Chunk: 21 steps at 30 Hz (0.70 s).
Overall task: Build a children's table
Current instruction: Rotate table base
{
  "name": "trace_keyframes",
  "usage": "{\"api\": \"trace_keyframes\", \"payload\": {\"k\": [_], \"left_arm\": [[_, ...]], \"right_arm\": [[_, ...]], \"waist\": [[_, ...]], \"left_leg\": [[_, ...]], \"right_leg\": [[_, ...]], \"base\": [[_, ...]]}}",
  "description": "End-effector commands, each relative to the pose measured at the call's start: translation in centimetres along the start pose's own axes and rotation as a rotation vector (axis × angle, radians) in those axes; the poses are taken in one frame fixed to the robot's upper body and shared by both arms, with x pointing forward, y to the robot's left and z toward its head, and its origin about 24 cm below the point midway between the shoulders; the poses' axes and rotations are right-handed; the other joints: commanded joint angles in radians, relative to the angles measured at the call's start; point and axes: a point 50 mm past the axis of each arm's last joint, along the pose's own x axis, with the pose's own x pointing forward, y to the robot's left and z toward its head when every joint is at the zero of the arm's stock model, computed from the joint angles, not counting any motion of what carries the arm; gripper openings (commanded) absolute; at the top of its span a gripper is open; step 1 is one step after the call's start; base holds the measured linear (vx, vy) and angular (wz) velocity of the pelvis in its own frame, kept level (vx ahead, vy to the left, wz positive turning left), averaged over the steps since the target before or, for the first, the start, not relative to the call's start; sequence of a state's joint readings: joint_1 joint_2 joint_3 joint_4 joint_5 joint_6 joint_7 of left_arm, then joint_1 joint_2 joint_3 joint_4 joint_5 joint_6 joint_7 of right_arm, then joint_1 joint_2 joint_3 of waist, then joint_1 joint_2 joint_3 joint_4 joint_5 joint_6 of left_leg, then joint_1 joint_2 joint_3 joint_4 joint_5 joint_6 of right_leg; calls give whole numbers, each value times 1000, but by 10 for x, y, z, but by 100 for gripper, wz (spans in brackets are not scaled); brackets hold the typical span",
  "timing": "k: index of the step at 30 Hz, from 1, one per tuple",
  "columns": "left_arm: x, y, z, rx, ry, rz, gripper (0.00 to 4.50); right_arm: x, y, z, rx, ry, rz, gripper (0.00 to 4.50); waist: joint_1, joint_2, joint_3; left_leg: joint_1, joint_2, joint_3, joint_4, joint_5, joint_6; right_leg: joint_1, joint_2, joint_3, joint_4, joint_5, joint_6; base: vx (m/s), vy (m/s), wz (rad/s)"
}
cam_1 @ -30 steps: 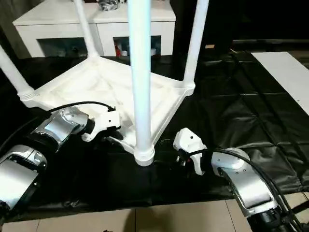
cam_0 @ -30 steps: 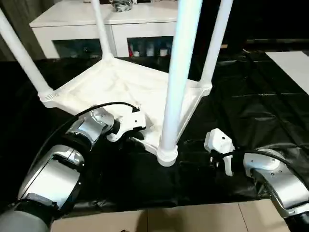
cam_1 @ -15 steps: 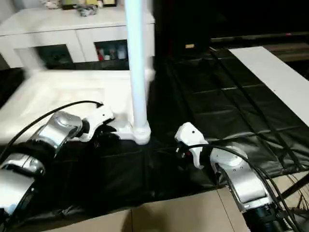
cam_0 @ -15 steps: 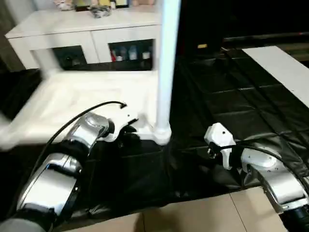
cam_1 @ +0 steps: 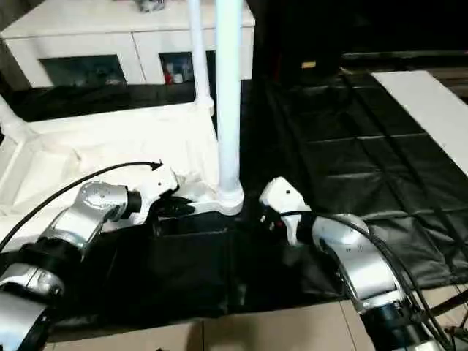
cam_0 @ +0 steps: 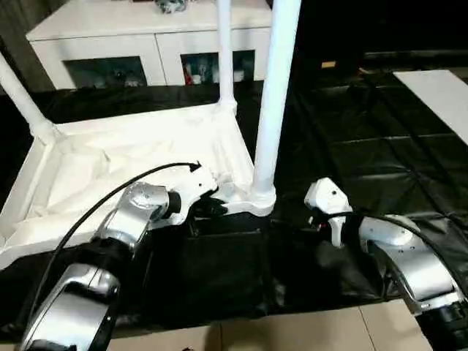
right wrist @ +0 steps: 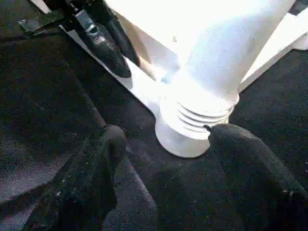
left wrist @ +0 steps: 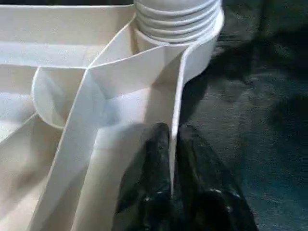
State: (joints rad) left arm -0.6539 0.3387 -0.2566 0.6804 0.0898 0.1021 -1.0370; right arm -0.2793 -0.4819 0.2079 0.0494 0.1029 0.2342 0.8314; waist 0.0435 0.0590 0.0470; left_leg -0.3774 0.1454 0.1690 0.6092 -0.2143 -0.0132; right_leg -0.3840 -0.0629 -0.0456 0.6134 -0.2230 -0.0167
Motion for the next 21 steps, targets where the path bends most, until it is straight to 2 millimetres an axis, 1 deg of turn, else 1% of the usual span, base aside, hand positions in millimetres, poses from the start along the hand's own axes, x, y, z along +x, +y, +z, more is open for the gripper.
{"api": "trace_keyframes", "payload": {"k": [1,3,5,7,8,10,11,13,14,15,16,18,19,20,21], "left_arm": [[7,-14,-17,-50,58,-61,8],[8,-16,-18,-52,66,-76,2],[8,-18,-20,-49,82,-99,2],[8,-20,-20,-51,88,-117,2],[7,-22,-19,-52,92,-140,2],[7,-23,-19,-45,103,-150,2],[7,-24,-19,-32,113,-151,2],[7,-23,-19,-17,121,-133,2],[8,-21,-18,-23,114,-112,45],[9,-18,-16,-28,109,-84,45],[9,-17,-16,-32,106,-71,57],[9,-15,-15,-23,107,-53,57],[9,-15,-15,-23,107,-53,76],[8,-14,-14,-20,104,-49,76],[8,-14,-13,-20,102,-49,76]], "right_arm": [[3,-2,8,-23,-15,4,328],[3,-3,8,-27,-12,-3,328],[3,-5,9,-32,-11,-8,328],[3,-6,10,-36,-11,-9,328],[3,-7,11,-41,-10,-6,328],[3,-7,12,-46,-9,-5,328],[2,-8,12,-49,-9,-3,328],[2,-8,12,-50,-8,-3,328],[1,-8,12,-50,-7,-3,328],[0,-8,12,-51,-5,-2,328],[0,-8,12,-51,-3,-2,328],[0,-8,12,-51,-1,-2,328],[0,-8,12,-51,-1,-2,328],[0,-9,11,-50,0,-3,328],[0,-10,11,-49,1,-4,328]], "waist": [[5,-20,-65],[3,-21,-62],[2,-21,-58],[1,-21,-57],[1,-23,-58],[1,-22,-60],[1,-24,-62],[1,-23,-62],[1,-24,-62],[1,-22,-62],[1,-25,-62],[1,-25,-60],[2,-22,-58],[1,-24,-55],[2,-24,-56]], "left_leg": [[10,92,-33,-61,8,178],[11,92,-32,-65,-22,162],[12,91,-31,-67,-51,138],[14,90,-30,-69,-63,125],[15,91,-30,-69,-62,121],[14,90,-30,-68,-52,120],[14,89,-30,-66,-37,125],[13,88,-30,-64,-20,136],[13,88,-30,-63,-14,142],[13,88,-30,-63,-15,144],[13,88,-29,-63,-23,143],[13,87,-29,-64,-46,137],[16,90,-30,-67,-64,127],[15,89,-30,-70,-84,115],[16,89,-30,-70,-90,110]], "right_leg": [[50,-102,47,-43,144,-299],[51,-103,48,-48,96,-296],[51,-102,50,-53,51,-291],[51,-101,51,-55,37,-290],[52,-101,52,-54,41,-289],[53,-101,52,-52,58,-290],[54,-101,53,-49,78,-291],[53,-100,51,-47,103,-292],[53,-99,51,-46,110,-293],[52,-99,50,-46,110,-295],[54,-100,51,-48,102,-295],[52,-100,51,-52,65,-290],[50,-99,51,-56,35,-288],[51,-99,51,-59,4,-285],[52,-100,51,-60,-7,-282]], "base": [[0,0,0],[0,0,0],[0,0,0],[0,0,0],[0,0,0],[0,0,0],[0,0,0],[0,0,0],[0,0,0],[0,0,0],[0,0,0],[0,0,0],[0,0,0],[0,0,0],[0,0,0]]}}
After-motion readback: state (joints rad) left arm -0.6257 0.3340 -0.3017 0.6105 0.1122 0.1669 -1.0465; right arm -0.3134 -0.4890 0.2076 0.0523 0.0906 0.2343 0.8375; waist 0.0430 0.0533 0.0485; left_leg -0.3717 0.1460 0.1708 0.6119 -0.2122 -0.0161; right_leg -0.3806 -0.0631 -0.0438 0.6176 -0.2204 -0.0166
